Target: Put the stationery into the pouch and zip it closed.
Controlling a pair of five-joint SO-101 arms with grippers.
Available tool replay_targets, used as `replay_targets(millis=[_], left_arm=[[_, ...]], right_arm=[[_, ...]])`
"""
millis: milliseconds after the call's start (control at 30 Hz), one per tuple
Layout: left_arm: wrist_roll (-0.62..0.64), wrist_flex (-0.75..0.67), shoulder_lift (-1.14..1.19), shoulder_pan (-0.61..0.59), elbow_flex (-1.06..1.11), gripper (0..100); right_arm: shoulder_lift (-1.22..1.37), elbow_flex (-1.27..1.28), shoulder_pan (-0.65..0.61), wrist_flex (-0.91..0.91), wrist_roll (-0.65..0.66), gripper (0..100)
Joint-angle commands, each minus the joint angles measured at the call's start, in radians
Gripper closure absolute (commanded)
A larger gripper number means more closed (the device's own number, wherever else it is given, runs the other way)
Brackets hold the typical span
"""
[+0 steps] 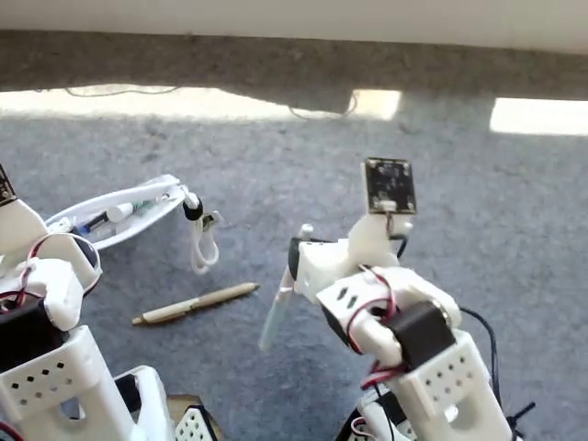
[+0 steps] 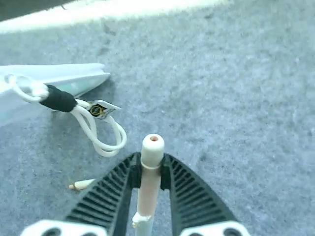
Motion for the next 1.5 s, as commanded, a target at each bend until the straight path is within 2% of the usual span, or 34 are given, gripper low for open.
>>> replay_targets(millis=[0, 133, 367, 567, 733, 933, 1200, 1467], left_arm=[[-0.003, -0.015, -0.018, -0.012, -0.007, 99], [-0.003, -0.015, -0.016, -0.010, -0.007, 99], [-0.005, -0.017, -0.018, 0.070, -0.013, 99], [-0.008, -0.023, -0.015, 0.191, -0.010, 99], [-0.008, -0.023, -0.015, 0.228, -0.013, 99], [-0.008, -0.023, -0.012, 0.228, -0.008, 99], [-0.008, -0.017, -0.012, 0.228, -0.007, 99], [-0.008, -0.015, -0.012, 0.223, -0.007, 99]], right_arm=[[-0.107, 0.001, 0.004, -0.007, 0.011, 99.3], [-0.183, 0.044, 0.004, -0.074, 0.011, 99.3], [-0.289, 0.159, 0.002, -0.289, 0.011, 99.3], [-0.400, 0.163, 0.002, -0.352, 0.054, 99.3], [-0.456, 0.163, 0.001, -0.387, 0.095, 99.3], [-0.487, 0.163, -0.119, -0.599, 0.101, 99.3], [-0.473, 0.171, -0.311, -0.888, 0.341, 99.3], [-0.274, 0.269, -0.331, -1.173, 0.427, 99.3]])
